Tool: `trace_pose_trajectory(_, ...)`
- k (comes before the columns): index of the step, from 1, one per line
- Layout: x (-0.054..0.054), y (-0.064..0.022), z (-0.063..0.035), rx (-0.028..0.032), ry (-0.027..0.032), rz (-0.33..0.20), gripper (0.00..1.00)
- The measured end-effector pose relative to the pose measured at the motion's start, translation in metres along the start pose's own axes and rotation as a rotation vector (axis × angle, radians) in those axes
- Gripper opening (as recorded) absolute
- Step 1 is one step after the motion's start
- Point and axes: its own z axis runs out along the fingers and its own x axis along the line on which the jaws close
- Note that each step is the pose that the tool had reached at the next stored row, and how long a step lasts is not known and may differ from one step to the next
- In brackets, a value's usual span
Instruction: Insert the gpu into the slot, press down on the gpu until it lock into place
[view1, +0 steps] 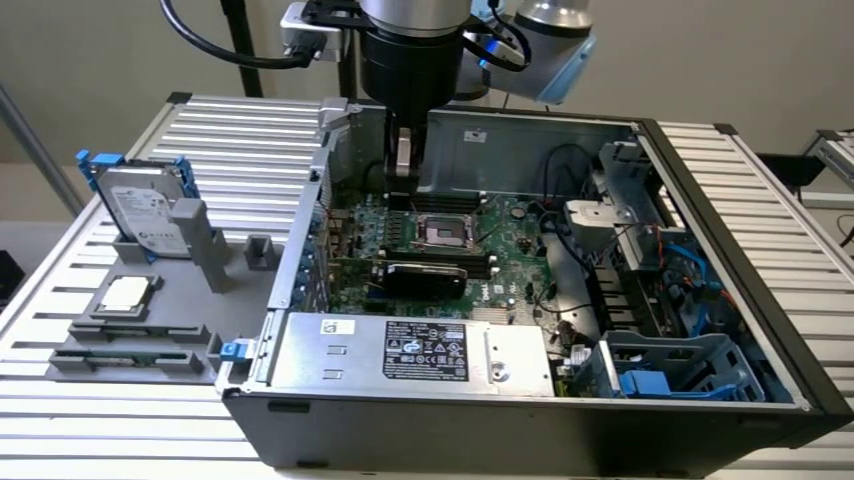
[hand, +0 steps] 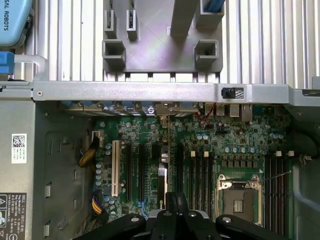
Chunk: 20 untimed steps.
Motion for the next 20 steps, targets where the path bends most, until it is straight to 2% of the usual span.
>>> trace_pose_trajectory(20, 0.0, 0.0, 0.0, 0.0, 0.0, 0.0, 0.11)
